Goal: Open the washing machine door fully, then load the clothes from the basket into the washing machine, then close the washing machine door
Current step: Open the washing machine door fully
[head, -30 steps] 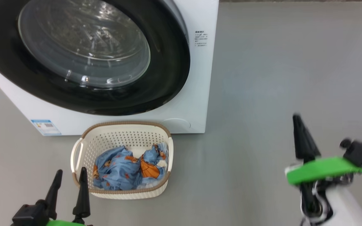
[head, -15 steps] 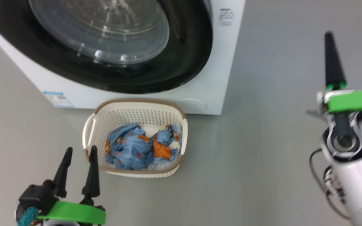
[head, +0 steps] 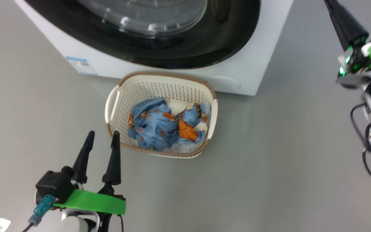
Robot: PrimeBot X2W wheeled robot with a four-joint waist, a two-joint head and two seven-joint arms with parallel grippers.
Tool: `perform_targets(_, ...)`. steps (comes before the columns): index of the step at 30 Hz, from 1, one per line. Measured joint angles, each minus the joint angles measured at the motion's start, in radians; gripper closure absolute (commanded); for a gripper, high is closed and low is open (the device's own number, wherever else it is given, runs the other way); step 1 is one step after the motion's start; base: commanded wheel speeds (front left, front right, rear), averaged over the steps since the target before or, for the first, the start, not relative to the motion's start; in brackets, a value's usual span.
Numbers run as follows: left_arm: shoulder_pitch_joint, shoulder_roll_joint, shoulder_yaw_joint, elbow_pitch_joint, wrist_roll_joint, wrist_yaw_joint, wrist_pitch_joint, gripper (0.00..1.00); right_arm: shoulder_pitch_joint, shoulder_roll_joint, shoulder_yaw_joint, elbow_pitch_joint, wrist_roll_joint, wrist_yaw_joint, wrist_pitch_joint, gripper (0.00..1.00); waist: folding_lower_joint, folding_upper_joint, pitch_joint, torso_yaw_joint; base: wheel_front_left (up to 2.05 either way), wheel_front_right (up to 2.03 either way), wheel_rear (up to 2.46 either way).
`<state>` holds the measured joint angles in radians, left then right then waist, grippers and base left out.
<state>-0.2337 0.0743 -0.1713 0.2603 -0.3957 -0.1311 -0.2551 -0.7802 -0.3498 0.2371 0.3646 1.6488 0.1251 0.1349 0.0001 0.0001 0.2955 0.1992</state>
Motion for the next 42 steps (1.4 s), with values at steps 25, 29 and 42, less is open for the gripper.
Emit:
perform_targets(25,-0.155,-0.033,-0.082,-0.016,-0.053,0.000,0.000,0.00,-0.340,0.003,-0.064,0.154,0.065,0.000,0.419,1.00,-0.0001,0.0000,0.244,0.112,0.00,0.00,0.00)
perform_targets(29,-0.165,-0.038,-0.088,-0.016,-0.054,0.000,0.000,0.00,-0.371,0.009,-0.060,0.156,0.034,0.000,0.423,1.00,0.0000,0.0000,0.270,0.125,0.00,0.00,0.00)
perform_targets(42,-0.183,-0.046,-0.099,-0.017,-0.070,0.000,0.000,0.00,-0.423,0.014,-0.047,0.171,-0.013,0.000,0.455,1.00,-0.0001,0.0000,0.299,0.152,0.00,0.00,0.00)
